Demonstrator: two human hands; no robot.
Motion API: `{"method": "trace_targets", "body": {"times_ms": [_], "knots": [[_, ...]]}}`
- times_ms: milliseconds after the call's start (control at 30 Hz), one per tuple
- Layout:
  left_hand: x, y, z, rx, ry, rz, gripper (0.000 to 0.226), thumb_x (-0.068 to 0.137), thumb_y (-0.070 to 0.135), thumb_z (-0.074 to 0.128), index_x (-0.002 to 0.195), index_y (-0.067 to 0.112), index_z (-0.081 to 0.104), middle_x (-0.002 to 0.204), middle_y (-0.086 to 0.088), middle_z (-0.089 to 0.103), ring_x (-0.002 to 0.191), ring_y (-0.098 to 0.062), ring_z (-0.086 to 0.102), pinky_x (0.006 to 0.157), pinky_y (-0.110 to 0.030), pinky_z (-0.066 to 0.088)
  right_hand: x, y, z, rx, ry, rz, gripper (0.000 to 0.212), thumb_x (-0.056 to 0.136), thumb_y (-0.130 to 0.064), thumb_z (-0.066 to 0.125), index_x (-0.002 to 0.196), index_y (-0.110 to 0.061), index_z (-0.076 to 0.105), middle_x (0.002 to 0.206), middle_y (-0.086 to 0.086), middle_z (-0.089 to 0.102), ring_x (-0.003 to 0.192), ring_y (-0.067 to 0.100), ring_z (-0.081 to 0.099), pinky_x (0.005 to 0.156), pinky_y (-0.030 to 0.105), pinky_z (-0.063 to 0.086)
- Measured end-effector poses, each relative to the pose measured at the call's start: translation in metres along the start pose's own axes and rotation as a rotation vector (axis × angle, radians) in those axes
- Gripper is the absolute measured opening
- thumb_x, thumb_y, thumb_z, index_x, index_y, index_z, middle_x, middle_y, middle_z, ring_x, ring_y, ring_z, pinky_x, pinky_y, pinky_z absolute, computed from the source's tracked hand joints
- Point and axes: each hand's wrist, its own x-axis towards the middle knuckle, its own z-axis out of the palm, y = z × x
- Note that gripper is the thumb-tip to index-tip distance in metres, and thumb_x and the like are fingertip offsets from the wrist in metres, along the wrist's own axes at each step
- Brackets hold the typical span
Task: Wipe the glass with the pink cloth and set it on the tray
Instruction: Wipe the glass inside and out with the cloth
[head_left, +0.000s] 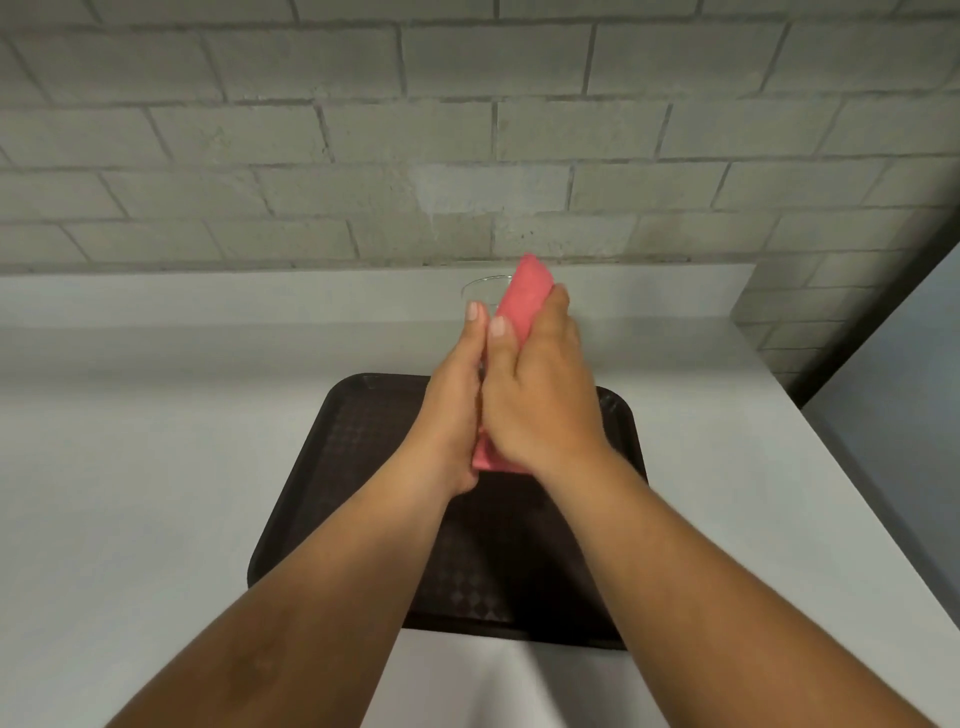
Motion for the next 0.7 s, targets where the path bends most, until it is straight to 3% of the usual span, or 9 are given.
{"method": "trace_targets", "body": {"times_ms": [100, 167, 233, 300, 400, 433, 500, 600, 700], "knots": [[0.001, 0.000, -0.002, -0.048, 0.018, 0.003, 0.081, 0.095, 0.079, 0.046, 0.125, 0.012, 0.079, 0.120, -0.020, 0.082, 0.112, -0.034, 0.080, 0.093, -0.049, 0.064, 0.024, 0.000, -0.013, 0.278, -0.007, 0.161, 0.057, 0.105, -0.055, 0.027, 0.130, -0.015, 0.059, 0.128, 0.010, 0.068, 0.118, 0.031, 0.065, 0.101, 0.043, 0.049], [0.002, 0.002, -0.003, -0.080, -0.004, -0.012, 0.081, 0.092, 0.082, 0.044, 0.110, 0.015, 0.087, 0.109, -0.019, 0.085, 0.102, -0.034, 0.083, 0.078, -0.044, 0.068, 0.024, 0.005, -0.018, 0.477, -0.098, 0.292, 0.059, 0.105, -0.059, 0.026, 0.106, -0.018, 0.069, 0.111, 0.010, 0.076, 0.103, 0.029, 0.072, 0.098, 0.048, 0.054], [0.004, 0.005, -0.004, -0.078, 0.043, -0.022, 0.082, 0.087, 0.088, 0.046, 0.092, 0.020, 0.090, 0.093, -0.013, 0.087, 0.086, -0.030, 0.085, 0.066, -0.040, 0.067, 0.008, 0.011, -0.015, 0.420, -0.136, 0.291, 0.056, 0.106, -0.058, 0.024, 0.106, -0.026, 0.071, 0.109, 0.005, 0.076, 0.102, 0.022, 0.072, 0.098, 0.045, 0.055], [0.008, 0.004, -0.003, -0.031, 0.158, -0.036, 0.080, 0.085, 0.089, 0.050, 0.083, 0.019, 0.087, 0.080, -0.009, 0.084, 0.072, -0.024, 0.083, 0.059, -0.036, 0.065, -0.014, 0.016, -0.004, 0.260, -0.110, 0.183, 0.055, 0.106, -0.054, 0.023, 0.134, -0.025, 0.061, 0.128, 0.002, 0.069, 0.119, 0.022, 0.065, 0.103, 0.042, 0.050], [0.012, 0.002, -0.004, 0.025, 0.212, -0.019, 0.072, 0.092, 0.082, 0.050, 0.087, 0.017, 0.080, 0.074, -0.005, 0.083, 0.070, -0.018, 0.082, 0.067, -0.033, 0.064, -0.031, 0.014, 0.009, 0.053, -0.083, 0.036, 0.064, 0.105, -0.048, 0.028, 0.161, -0.017, 0.024, 0.157, 0.009, 0.046, 0.140, 0.029, 0.049, 0.113, 0.046, 0.042], [0.011, 0.001, -0.004, 0.043, 0.184, -0.021, 0.073, 0.093, 0.082, 0.048, 0.089, 0.017, 0.083, 0.082, -0.008, 0.085, 0.079, -0.019, 0.083, 0.077, -0.037, 0.064, -0.028, 0.012, 0.010, 0.012, -0.069, 0.013, 0.068, 0.105, -0.048, 0.028, 0.163, -0.014, 0.016, 0.162, 0.011, 0.039, 0.144, 0.031, 0.044, 0.116, 0.045, 0.039], [0.006, 0.001, -0.003, 0.033, 0.096, -0.047, 0.079, 0.094, 0.082, 0.045, 0.114, 0.016, 0.084, 0.112, -0.015, 0.085, 0.107, -0.027, 0.081, 0.096, -0.044, 0.061, -0.014, 0.007, 0.006, -0.017, -0.042, -0.004, 0.072, 0.105, -0.049, 0.030, 0.163, -0.010, 0.013, 0.164, 0.014, 0.035, 0.146, 0.031, 0.040, 0.114, 0.039, 0.035], [-0.001, 0.001, -0.001, 0.007, 0.034, -0.058, 0.082, 0.096, 0.081, 0.041, 0.132, 0.016, 0.076, 0.120, -0.017, 0.083, 0.112, -0.031, 0.080, 0.084, -0.043, 0.065, 0.019, 0.001, -0.009, 0.175, 0.011, 0.131, 0.057, 0.105, -0.052, 0.029, 0.137, -0.012, 0.054, 0.134, 0.014, 0.064, 0.123, 0.034, 0.060, 0.099, 0.040, 0.046], [-0.005, 0.003, 0.002, -0.085, -0.015, -0.078, 0.084, 0.097, 0.081, 0.039, 0.120, 0.013, 0.083, 0.115, -0.021, 0.083, 0.105, -0.035, 0.082, 0.078, -0.044, 0.068, 0.033, 0.009, -0.021, 0.548, -0.059, 0.348, 0.057, 0.105, -0.058, 0.032, 0.095, -0.017, 0.070, 0.093, 0.011, 0.078, 0.089, 0.030, 0.076, 0.089, 0.049, 0.059]]}}
